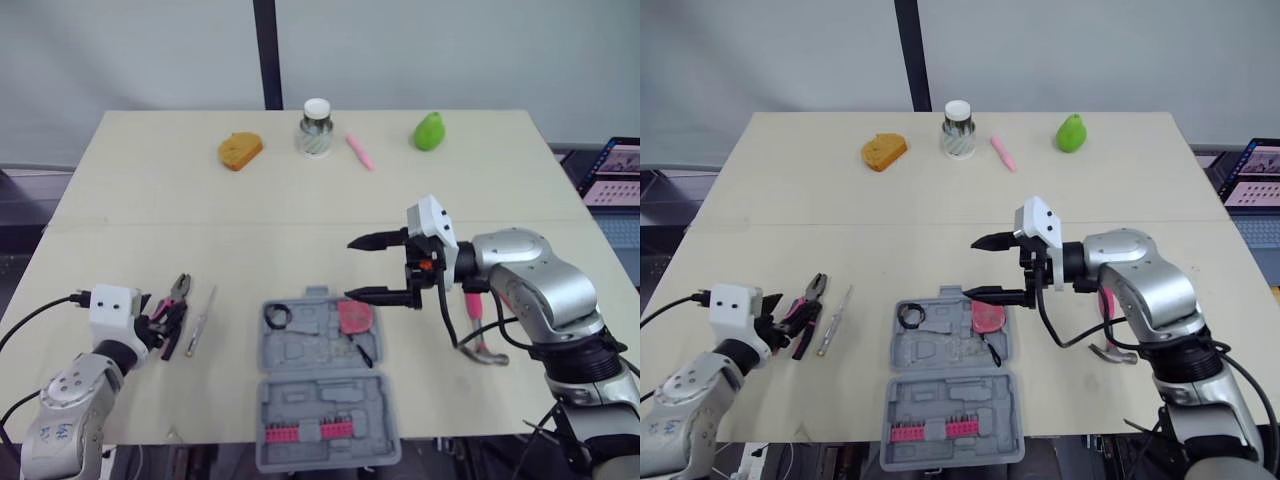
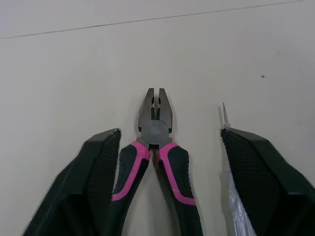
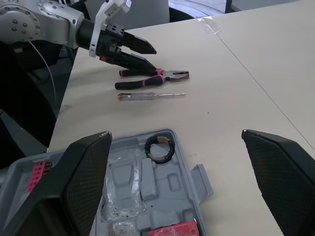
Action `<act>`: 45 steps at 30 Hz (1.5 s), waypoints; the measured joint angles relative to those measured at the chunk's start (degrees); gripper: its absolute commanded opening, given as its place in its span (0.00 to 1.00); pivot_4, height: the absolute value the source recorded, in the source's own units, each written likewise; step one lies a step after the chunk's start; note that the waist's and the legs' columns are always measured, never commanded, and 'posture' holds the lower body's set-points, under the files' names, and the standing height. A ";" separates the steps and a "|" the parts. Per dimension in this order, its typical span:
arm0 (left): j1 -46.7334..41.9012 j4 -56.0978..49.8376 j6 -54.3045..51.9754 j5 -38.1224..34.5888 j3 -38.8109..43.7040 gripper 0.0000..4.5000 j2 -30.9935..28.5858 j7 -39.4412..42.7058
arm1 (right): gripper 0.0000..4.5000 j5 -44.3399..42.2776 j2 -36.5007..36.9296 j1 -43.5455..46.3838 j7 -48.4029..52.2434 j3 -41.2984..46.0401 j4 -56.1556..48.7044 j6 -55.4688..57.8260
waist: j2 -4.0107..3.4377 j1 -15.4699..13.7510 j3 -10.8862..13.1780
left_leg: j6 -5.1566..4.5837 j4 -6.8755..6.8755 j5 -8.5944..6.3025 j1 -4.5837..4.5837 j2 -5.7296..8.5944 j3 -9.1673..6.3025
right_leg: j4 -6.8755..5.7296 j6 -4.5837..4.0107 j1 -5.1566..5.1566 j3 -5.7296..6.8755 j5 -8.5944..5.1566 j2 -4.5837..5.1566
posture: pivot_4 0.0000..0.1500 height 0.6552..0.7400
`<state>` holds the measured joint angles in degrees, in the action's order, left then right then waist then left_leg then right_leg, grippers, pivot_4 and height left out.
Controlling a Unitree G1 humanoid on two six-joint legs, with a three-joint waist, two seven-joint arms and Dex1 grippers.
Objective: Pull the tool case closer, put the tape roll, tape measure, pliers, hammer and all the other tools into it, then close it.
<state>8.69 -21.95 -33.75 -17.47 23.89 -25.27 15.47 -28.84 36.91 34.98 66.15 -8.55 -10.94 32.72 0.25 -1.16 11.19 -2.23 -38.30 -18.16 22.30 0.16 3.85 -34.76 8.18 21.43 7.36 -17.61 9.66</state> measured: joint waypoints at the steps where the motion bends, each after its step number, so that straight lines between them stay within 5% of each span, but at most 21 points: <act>1: 0.06 0.00 0.00 0.20 0.00 1.00 0.00 -0.35 | 1.00 0.00 -0.04 0.00 0.00 -0.01 0.00 0.05 | 0.00 0.00 0.00 | 0.00 0.00 0.00 0.00 0.00 0.00 | 0.00 0.00 0.00 0.00 0.00 0.00 | 1.00 1.00; 45: -6.00 9.83 -7.25 3.21 -4.27 1.00 -2.67 -0.97 | 1.00 -0.38 -0.80 0.65 -0.21 -0.01 0.05 1.58 | 0.01 0.07 -0.01 | 0.02 0.02 0.01 -0.01 0.00 0.03 | -0.02 0.00 0.03 -0.01 0.00 0.00 | 1.00 1.00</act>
<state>2.70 -12.13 -40.99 -14.26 19.62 -27.95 14.50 -29.21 36.11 35.63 65.95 -8.56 -10.89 34.30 0.25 -1.09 11.18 -2.21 -38.28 -18.15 22.29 0.16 3.87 -34.78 8.18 21.46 7.35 -17.61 9.65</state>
